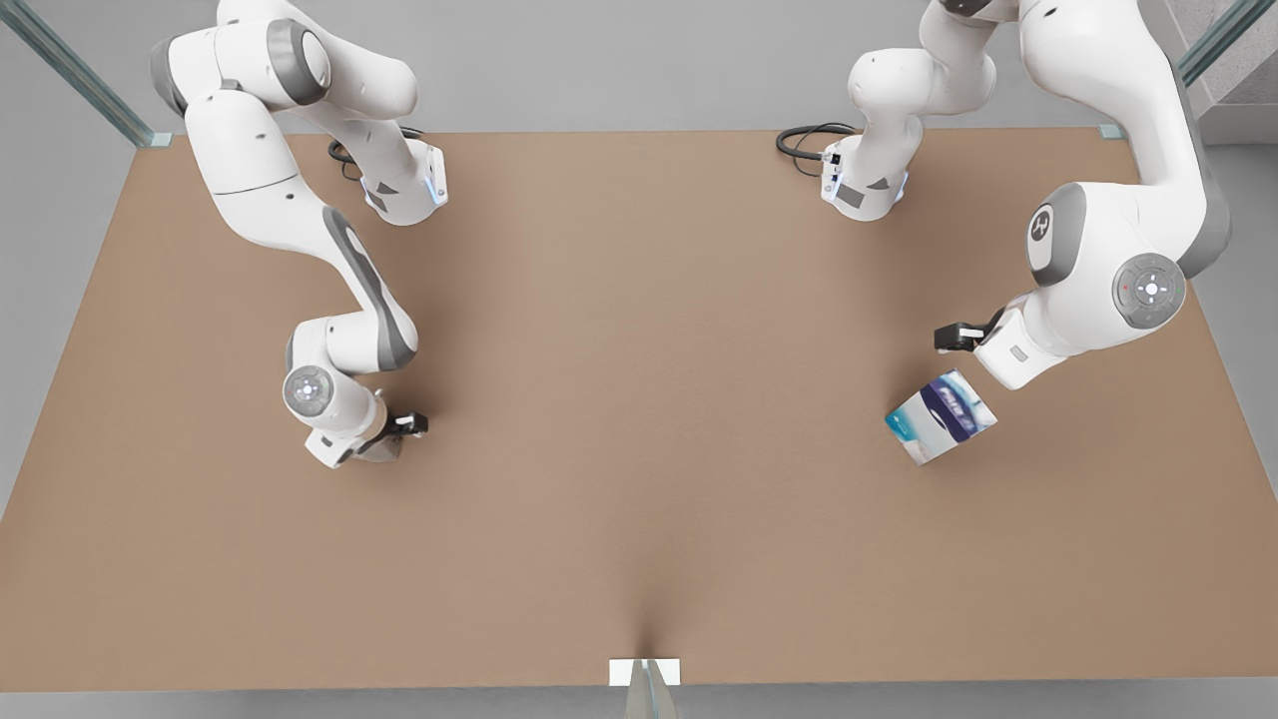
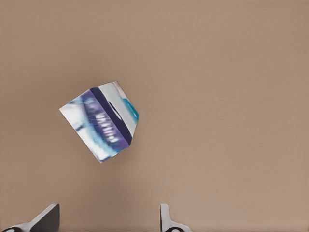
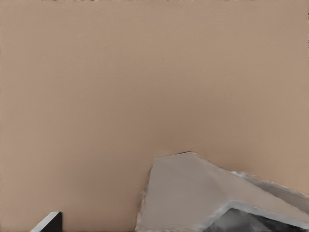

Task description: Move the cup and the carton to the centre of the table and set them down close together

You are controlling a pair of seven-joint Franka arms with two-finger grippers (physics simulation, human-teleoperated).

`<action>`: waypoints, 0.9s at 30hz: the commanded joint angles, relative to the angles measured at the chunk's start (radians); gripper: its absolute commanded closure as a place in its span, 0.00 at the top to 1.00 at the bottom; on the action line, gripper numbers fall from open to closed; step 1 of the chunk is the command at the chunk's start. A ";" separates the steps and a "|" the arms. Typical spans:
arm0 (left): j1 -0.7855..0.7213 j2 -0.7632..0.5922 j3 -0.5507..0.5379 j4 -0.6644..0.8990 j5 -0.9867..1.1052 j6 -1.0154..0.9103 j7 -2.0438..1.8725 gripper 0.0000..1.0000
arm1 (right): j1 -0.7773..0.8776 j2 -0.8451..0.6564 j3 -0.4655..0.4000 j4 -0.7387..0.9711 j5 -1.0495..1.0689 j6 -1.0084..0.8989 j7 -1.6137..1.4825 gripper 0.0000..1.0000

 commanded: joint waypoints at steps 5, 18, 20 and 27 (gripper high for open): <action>0.001 -0.002 0.000 0.000 0.000 0.000 0.000 1.00 | 0.002 0.000 0.000 0.017 0.040 -0.004 -0.002 0.56; 0.001 0.000 0.000 0.003 -0.001 0.000 -0.002 1.00 | 0.002 0.014 -0.026 0.026 0.037 -0.011 -0.299 0.21; 0.001 -0.003 0.000 0.003 -0.001 0.000 -0.002 1.00 | 0.002 0.016 -0.026 0.026 0.041 -0.011 -0.288 0.21; -0.001 -0.014 0.044 -0.005 -0.001 0.021 -0.066 1.00 | 0.020 0.020 -0.037 0.045 0.038 -0.021 -0.261 0.21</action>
